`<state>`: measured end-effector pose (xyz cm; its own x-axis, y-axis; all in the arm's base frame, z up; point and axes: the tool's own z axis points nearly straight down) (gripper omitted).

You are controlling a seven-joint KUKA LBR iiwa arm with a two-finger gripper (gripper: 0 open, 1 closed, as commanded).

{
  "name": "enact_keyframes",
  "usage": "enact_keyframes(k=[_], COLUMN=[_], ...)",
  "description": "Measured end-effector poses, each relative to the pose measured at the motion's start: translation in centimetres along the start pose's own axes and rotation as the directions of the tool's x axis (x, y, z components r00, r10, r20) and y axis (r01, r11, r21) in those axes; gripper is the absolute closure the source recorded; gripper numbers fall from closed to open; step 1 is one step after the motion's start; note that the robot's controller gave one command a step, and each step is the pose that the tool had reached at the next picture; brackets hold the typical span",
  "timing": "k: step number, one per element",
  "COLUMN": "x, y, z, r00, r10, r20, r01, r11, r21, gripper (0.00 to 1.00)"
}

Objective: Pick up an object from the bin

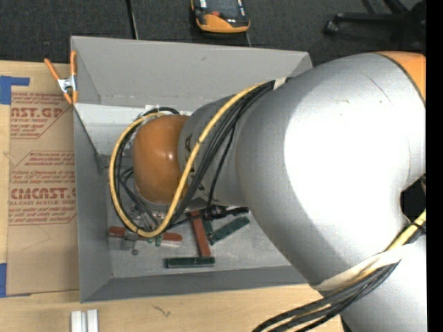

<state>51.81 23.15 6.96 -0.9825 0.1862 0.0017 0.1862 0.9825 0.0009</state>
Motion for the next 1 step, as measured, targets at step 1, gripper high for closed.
enact_keyframes(k=[1], x=[0.0], y=[0.0], z=[0.0], r00=[1.0], r10=[0.0], r20=[0.0], r01=[0.0], r11=[1.0], r21=[0.0], gripper=[1.0])
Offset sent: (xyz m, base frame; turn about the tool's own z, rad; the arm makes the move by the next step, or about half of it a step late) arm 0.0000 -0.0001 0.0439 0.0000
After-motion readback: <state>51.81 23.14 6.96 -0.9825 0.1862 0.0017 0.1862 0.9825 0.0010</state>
